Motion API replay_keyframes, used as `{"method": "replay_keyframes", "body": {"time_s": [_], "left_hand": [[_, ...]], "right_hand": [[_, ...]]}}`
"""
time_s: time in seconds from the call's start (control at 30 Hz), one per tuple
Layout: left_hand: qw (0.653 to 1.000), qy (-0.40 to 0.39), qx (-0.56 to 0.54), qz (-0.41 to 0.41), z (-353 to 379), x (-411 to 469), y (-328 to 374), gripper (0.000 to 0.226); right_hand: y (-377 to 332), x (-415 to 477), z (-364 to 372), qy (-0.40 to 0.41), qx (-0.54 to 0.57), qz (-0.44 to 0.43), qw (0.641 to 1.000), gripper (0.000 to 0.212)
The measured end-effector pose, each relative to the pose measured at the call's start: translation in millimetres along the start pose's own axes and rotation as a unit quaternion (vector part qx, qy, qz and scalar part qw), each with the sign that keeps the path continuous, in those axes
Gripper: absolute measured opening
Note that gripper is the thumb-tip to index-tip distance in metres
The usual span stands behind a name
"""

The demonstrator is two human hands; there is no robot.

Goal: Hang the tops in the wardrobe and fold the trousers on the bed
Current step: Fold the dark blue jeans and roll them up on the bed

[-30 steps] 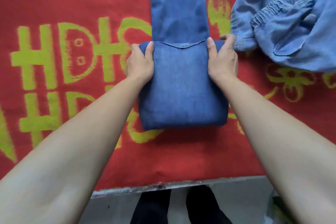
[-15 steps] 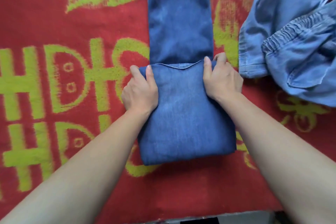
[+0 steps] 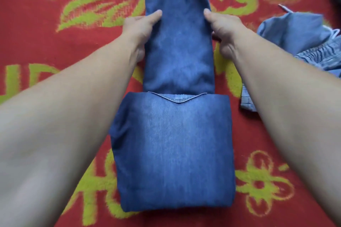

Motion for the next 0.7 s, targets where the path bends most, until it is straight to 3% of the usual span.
{"method": "replay_keyframes", "body": {"time_s": [0.1,0.2,0.4,0.5,0.63,0.7], "left_hand": [[1.000,-0.018,-0.003,0.004,4.0,0.8,-3.4,0.018],[0.999,-0.047,0.016,-0.011,5.1,-9.8,6.9,0.011],[0.997,-0.056,0.040,0.035,-1.8,-62.0,66.9,0.020],[0.994,-0.092,0.049,0.040,-10.1,-115.7,72.2,0.026],[0.986,-0.145,0.063,0.053,-26.2,-195.5,58.5,0.038],[0.973,-0.157,0.142,0.096,-42.6,-233.8,29.2,0.037]], "right_hand": [[0.3,1.5,0.3,-0.046,0.007,0.003,0.999,0.015],[-7.6,-12.5,-0.9,-0.092,0.010,0.005,0.996,0.021],[-53.4,-75.5,-24.3,-0.019,0.004,-0.087,0.996,0.017],[-68.6,-139.7,-41.4,-0.065,-0.008,-0.129,0.989,0.027],[-53.0,-222.6,-58.9,-0.102,-0.110,-0.163,0.975,0.024],[-24.7,-254.4,-68.4,-0.119,-0.194,-0.193,0.954,0.017]]}}
Point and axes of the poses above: each hand's wrist, its own x-axis towards the middle knuckle, its own z-axis out of the palm, y = z × x, the point moved 7 cm from there along x, towards the middle knuckle, and after that the axes turned 1 degree about -x, right-handed, at the moved point
